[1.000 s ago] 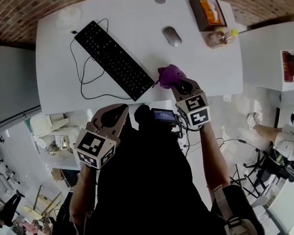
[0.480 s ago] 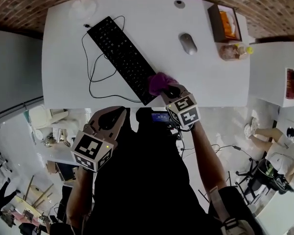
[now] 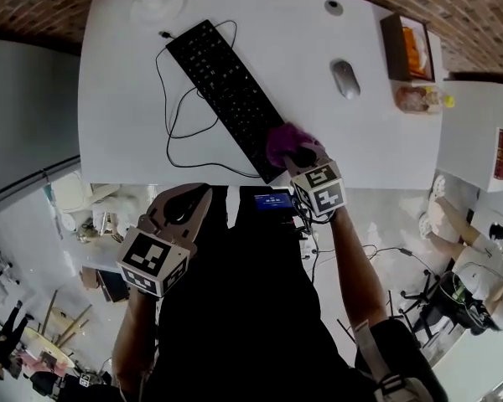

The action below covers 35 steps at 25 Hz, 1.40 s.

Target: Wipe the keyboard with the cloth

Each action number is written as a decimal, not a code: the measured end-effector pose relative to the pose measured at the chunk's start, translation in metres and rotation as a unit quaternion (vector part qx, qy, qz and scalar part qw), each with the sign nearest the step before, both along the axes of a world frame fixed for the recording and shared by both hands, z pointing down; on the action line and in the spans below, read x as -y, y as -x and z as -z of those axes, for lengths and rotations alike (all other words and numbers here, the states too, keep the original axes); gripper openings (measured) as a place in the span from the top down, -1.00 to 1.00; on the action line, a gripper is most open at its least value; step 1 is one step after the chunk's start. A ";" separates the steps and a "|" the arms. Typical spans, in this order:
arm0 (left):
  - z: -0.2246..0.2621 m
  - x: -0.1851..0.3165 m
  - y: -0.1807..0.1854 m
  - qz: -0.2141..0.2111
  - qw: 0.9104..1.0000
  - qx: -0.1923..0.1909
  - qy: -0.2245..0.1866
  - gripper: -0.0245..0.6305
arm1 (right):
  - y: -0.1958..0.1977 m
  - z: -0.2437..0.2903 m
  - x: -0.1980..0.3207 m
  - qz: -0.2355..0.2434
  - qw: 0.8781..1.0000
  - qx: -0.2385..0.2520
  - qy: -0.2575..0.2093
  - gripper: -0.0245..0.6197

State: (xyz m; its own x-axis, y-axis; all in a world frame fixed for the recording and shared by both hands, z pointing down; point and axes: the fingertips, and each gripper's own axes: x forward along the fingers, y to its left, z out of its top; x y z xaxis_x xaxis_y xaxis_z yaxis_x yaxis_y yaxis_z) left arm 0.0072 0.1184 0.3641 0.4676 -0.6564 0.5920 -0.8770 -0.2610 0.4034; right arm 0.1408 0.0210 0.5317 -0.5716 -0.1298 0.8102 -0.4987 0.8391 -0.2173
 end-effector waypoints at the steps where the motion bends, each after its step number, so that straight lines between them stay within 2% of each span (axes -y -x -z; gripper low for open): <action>1: -0.001 0.000 0.003 -0.002 1.000 -0.001 0.001 0.88 | 0.002 0.000 0.000 -0.001 1.000 -0.002 -0.002 0.69; 18: -0.007 0.012 0.060 -0.023 1.000 -0.016 0.008 0.88 | 0.055 0.002 0.029 -0.034 0.999 -0.011 -0.026 0.69; 35: -0.011 0.028 0.121 -0.021 0.999 -0.028 0.009 0.88 | 0.118 0.000 0.070 -0.037 0.998 -0.015 -0.041 0.69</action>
State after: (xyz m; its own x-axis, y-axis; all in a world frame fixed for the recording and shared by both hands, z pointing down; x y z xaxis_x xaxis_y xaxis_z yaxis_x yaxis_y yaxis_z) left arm -0.1139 0.0902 0.3748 0.5268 -0.6252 0.5758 -0.8416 -0.2885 0.4566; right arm 0.0230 -0.0492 0.5315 -0.5331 -0.2375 0.8120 -0.5658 0.8137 -0.1334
